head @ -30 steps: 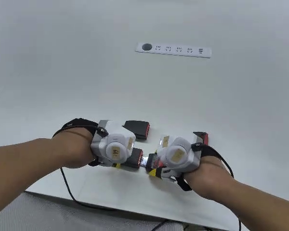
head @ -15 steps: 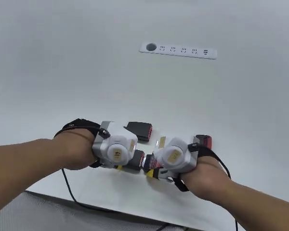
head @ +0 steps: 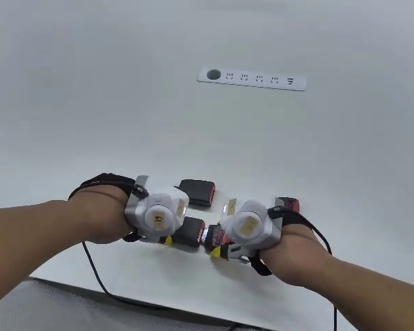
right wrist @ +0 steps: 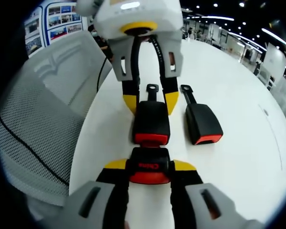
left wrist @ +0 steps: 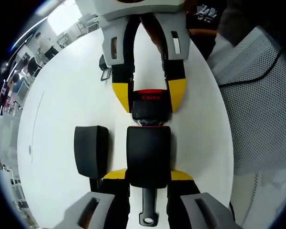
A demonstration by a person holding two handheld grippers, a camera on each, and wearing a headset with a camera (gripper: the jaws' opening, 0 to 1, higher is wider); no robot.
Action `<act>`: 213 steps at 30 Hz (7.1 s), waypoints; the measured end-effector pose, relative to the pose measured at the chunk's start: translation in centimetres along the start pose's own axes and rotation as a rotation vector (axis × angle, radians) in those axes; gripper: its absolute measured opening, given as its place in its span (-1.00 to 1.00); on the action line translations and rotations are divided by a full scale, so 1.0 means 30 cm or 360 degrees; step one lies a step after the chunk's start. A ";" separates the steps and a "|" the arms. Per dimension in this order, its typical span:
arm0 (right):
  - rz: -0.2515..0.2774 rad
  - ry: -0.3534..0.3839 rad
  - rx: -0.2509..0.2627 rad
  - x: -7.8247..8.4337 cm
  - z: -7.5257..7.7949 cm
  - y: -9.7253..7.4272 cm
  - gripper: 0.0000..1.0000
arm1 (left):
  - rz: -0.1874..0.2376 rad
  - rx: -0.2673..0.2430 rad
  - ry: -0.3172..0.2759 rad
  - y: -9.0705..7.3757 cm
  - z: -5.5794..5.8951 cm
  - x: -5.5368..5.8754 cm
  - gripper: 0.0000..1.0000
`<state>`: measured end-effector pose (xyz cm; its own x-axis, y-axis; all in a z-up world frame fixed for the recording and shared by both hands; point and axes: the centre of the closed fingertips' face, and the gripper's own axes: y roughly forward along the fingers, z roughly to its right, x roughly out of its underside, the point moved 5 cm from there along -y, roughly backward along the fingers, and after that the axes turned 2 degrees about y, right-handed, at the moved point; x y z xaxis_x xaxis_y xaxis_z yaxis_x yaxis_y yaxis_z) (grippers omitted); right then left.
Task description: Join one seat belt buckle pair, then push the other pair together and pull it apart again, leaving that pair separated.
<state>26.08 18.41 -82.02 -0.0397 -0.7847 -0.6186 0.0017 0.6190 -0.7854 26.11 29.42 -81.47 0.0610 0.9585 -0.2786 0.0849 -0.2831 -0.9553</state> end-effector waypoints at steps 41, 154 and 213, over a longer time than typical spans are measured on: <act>-0.0037 0.0012 0.0160 0.090 0.181 -0.216 -0.33 | 0.0139 -0.0144 -0.0086 -0.093 -0.235 -0.060 -0.29; -0.0050 -0.0029 0.0142 0.055 0.279 -0.062 -0.38 | 0.0087 -0.0068 -0.0137 0.030 -0.280 -0.006 -0.39; 0.0050 0.0283 0.0560 0.313 -0.029 -0.497 0.48 | 0.0319 -0.0618 -0.0628 -0.287 0.031 0.171 0.53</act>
<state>24.82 1.83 -76.09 -0.2068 -0.7284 -0.6532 0.3471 0.5696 -0.7450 24.77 36.80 -74.76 -0.2551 0.8043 -0.5366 0.4726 -0.3805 -0.7949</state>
